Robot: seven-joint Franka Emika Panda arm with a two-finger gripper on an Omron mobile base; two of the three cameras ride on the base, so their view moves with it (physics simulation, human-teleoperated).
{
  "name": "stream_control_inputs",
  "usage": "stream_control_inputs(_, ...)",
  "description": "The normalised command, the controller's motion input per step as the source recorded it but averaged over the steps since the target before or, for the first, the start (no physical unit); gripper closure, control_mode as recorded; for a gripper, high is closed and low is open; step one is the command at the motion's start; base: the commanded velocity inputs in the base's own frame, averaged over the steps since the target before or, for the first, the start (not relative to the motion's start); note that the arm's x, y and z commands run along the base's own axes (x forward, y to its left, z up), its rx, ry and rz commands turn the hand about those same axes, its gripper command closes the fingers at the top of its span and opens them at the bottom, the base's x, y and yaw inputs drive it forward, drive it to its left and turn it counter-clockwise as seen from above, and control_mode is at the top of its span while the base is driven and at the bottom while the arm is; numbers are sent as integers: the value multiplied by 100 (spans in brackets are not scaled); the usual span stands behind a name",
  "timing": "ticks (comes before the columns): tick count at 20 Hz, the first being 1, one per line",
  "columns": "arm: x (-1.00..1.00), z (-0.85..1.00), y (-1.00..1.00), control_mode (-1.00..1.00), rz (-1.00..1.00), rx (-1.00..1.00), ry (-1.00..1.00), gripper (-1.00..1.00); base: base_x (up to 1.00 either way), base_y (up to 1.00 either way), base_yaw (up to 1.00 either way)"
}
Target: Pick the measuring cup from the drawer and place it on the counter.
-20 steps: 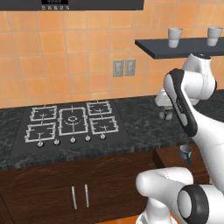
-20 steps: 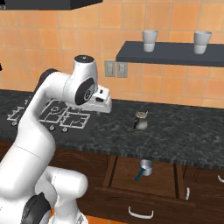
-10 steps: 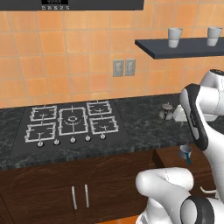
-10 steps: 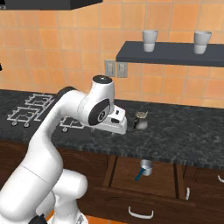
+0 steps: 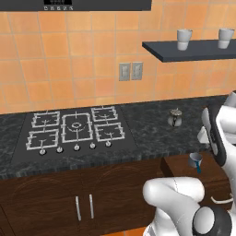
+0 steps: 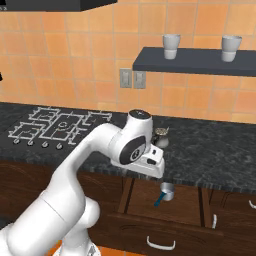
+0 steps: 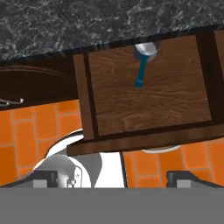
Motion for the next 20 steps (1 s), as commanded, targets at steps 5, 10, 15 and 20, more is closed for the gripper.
stream_control_inputs(5,3,-17,-76,-100,-9,4,5,-100,0,0,0)
stream_control_inputs(10,1,-10,-51,-100,-7,16,0,-100,0,0,0)
stream_control_inputs(15,0,-32,-9,-100,0,7,0,-100,0,0,0)
stream_control_inputs(20,1,-51,0,-100,2,5,-7,-100,0,0,0)
